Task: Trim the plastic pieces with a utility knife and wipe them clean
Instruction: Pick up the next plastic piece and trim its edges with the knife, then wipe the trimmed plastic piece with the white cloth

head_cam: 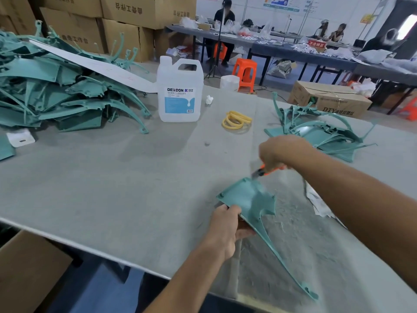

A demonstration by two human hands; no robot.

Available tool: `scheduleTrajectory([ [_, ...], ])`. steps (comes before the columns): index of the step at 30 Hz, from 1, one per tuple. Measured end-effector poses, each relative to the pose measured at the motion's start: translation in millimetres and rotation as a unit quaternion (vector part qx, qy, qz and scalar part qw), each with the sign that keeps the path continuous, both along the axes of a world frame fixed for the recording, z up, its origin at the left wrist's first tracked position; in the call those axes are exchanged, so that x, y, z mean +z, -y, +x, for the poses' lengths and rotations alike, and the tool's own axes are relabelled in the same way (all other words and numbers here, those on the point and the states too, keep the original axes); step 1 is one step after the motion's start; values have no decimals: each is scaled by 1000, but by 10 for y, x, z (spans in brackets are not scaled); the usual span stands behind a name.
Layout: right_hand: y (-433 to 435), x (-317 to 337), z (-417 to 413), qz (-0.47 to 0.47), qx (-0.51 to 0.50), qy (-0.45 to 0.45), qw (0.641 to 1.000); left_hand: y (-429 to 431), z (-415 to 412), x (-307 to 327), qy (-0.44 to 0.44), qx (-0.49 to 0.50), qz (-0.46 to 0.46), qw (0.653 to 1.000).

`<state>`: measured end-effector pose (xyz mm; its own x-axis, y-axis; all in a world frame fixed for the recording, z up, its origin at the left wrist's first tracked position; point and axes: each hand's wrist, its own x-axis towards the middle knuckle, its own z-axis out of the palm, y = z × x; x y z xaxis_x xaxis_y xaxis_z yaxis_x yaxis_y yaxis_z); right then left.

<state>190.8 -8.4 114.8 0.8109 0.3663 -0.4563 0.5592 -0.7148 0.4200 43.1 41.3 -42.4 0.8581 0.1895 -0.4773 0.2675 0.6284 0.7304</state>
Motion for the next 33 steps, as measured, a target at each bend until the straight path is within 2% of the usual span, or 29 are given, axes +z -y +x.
scheduleTrajectory([
  [2, 124, 30, 86, -40, -6, 34, 999, 0, 10, 11, -3, -7, 2, 1000],
  [4, 194, 13, 150, -18, 49, 120, 991, -10, 19, 11, -7, -9, -8, 1000],
  [5, 224, -13, 171, 22, 65, 135, 988, -13, 18, 15, -9, -7, -13, 1000],
  [6, 263, -54, 180, 86, 52, 113, 988, -21, 13, 16, -13, -6, -19, 1000],
  [9, 481, -311, 161, 290, -33, 4, 957, -29, -16, 20, -14, -4, -23, 1000],
  [11, 744, -576, 122, 346, -77, 10, 935, -25, -12, 36, -12, 3, -22, 1000],
  [15, 1301, -1152, -3, 340, -167, 36, 925, -22, -11, 17, -5, 13, -28, 1000],
  [18, 1525, -1377, -154, 349, -162, 74, 920, -24, -12, -13, 4, 13, -19, 1000],
  [21, 1681, -1382, -178, 417, -143, 174, 881, -8, -13, -11, 7, 20, -13, 1000],
  [23, 1801, -1320, -76, 423, -141, 266, 855, -1, -15, -3, 11, 21, -11, 1000],
  [24, 1878, -1281, -16, 411, -161, 280, 852, -1, -21, 5, 14, 21, -12, 1000],
  [25, 1954, -1247, 43, 397, -193, 259, 859, -1, -31, 16, 17, 20, -14, 1000],
  [27, 2098, -1271, 135, 345, -253, 158, 890, -12, -55, 32, 25, 16, -17, 999],
  [29, 2234, -1410, 165, 299, -262, 95, 913, -18, -75, 39, 34, 13, -24, 999],
  [33, 2374, -1607, 188, 370, -267, 129, 880, -17, -74, 29, 39, 22, -34, 998],
])
